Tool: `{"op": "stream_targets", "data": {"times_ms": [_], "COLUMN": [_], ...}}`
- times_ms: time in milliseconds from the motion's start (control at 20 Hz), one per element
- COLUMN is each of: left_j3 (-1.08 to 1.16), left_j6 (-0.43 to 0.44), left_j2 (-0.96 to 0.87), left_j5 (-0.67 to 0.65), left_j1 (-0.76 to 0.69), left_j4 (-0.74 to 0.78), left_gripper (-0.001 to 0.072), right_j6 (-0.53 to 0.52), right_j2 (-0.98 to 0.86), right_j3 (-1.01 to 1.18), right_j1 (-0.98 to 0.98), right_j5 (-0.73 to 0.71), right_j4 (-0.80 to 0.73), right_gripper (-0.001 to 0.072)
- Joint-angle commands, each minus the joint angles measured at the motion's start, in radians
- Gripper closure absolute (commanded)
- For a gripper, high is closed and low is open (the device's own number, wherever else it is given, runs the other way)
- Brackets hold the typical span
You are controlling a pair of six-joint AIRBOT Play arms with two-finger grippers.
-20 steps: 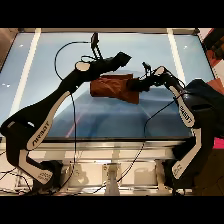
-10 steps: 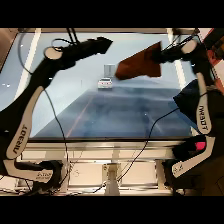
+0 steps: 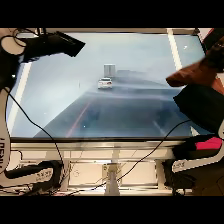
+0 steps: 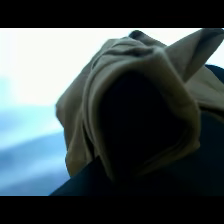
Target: Fold the clothes and pants, and hang the long-sleeved shirts on hangers.
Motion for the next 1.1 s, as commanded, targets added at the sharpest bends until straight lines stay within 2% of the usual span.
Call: {"op": "stream_targets", "data": {"times_ms": [0,150,450,500,550,600,850,900,950,1000,1050], "left_j3": [0.001,0.000,0.000,0.000,0.000,0.000,0.000,0.000,0.000,0.000,0.000], "left_j6": [0.000,0.000,0.000,0.000,0.000,0.000,0.000,0.000,0.000,0.000,0.000], "left_j2": [0.020,0.016,0.013,0.013,0.013,0.013,0.013,0.013,0.013,0.013,0.013], "left_j5": [-0.116,-0.132,-0.132,-0.132,-0.132,-0.132,-0.132,-0.132,-0.132,-0.132,-0.132], "left_j1": [0.050,0.061,0.060,0.060,0.060,0.060,0.060,0.060,0.060,0.060,0.060], "left_j4": [0.066,0.066,0.066,0.066,0.066,0.066,0.066,0.066,0.066,0.066,0.066], "left_gripper": [0.0217,0.0216,0.0217,0.0217,0.0216,0.0216,0.0216,0.0217,0.0217,0.0217,0.0216], "right_j6": [0.006,-0.027,-0.024,-0.021,-0.020,-0.018,0.012,0.009,-0.026,-0.089,-0.167], "right_j2": [0.009,0.010,0.054,0.058,0.063,0.066,0.070,0.071,0.071,0.071,0.071], "right_j3": [0.005,0.004,0.002,0.002,0.002,0.002,0.002,0.002,0.003,0.005,0.010], "right_j1": [-0.176,-0.303,-0.525,-0.562,-0.594,-0.623,-0.681,-0.681,-0.681,-0.677,-0.662], "right_j5": [0.261,0.404,0.404,0.404,0.402,0.401,0.388,0.345,0.295,0.242,0.200], "right_j4": [-0.063,-0.072,-0.061,-0.025,0.027,0.085,0.244,0.357,0.542,0.773,1.033], "right_gripper": [0.0698,0.0698,0.0698,0.0618,0.0233,0.0006,0.0017,0.0078,0.0168,0.0189,0.0257]}}
